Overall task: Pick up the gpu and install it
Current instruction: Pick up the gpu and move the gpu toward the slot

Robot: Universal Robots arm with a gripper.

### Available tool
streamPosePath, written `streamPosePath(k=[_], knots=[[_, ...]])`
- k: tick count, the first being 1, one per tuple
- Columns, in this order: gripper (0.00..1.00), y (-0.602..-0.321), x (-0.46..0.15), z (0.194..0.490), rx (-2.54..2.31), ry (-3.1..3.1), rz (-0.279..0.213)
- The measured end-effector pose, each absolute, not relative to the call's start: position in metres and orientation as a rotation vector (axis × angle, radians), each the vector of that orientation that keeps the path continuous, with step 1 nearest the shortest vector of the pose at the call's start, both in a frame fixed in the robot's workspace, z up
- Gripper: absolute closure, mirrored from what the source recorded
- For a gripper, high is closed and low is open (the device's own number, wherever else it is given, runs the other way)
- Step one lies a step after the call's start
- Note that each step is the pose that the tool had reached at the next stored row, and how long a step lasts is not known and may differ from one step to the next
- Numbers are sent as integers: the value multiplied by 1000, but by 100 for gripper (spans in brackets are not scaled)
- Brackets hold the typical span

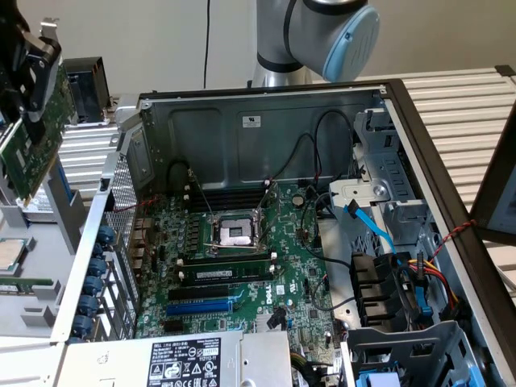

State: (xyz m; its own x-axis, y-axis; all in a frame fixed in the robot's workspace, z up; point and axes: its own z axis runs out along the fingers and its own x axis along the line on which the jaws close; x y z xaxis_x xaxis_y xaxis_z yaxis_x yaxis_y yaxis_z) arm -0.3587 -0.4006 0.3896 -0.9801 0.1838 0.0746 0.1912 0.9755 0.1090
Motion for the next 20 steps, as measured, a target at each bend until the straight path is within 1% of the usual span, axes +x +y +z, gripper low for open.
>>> streamPosePath(k=[13, 20], knots=[[73, -410, -353, 390, -290, -3033, -176], [73, -414, -336, 391, -290, -3027, -180]])
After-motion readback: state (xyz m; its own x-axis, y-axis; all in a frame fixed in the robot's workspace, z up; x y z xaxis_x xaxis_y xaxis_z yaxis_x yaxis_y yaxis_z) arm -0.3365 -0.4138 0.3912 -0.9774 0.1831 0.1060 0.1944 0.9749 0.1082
